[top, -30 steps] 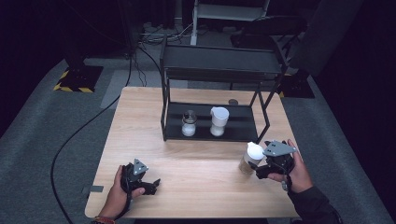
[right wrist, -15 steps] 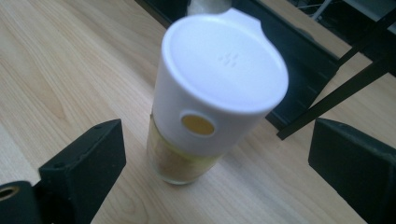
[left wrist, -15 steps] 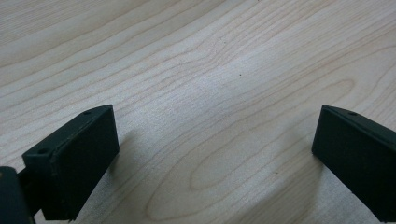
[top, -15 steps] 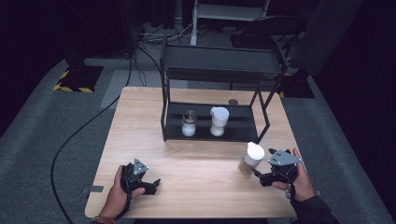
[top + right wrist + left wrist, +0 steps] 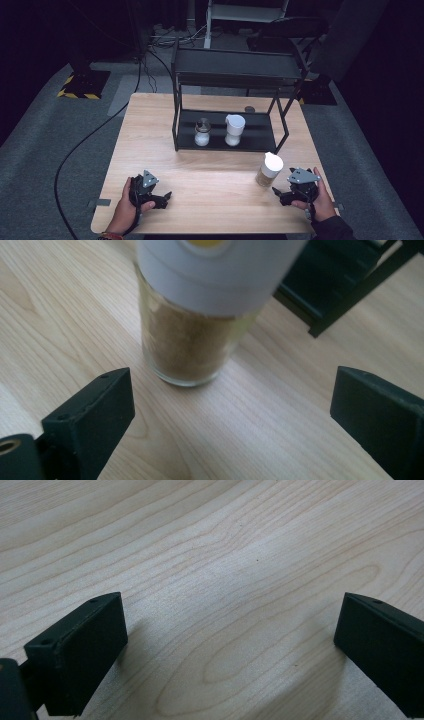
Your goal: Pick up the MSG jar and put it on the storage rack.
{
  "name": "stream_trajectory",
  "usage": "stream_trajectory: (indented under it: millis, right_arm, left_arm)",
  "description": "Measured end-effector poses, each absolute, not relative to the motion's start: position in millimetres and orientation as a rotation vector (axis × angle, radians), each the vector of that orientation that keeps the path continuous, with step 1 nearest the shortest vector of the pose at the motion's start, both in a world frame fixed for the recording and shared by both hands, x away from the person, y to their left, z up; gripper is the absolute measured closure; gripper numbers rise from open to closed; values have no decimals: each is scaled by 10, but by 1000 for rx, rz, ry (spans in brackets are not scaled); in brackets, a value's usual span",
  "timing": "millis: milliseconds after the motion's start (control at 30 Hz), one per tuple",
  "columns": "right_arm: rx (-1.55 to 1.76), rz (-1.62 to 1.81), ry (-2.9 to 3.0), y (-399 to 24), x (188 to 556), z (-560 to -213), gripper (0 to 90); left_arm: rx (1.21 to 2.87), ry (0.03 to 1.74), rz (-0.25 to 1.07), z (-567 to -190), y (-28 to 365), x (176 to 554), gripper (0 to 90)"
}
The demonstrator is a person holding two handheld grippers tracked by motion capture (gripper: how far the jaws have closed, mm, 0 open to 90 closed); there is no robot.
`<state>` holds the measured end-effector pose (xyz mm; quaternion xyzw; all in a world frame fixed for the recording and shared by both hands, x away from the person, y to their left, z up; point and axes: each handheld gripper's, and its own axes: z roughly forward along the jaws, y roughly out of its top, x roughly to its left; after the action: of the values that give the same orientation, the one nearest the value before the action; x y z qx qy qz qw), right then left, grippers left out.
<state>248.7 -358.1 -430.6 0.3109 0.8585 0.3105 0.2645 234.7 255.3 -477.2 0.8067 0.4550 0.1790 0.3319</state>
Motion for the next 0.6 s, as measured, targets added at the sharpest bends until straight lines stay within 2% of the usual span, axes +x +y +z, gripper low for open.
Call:
stream_trajectory:
  millis: [600]
  right_arm:
    - [1008,806,2303,-3866,2591,-4608,40]
  left_arm:
    - [2108,1189,468,-4772,2553,2347,6]
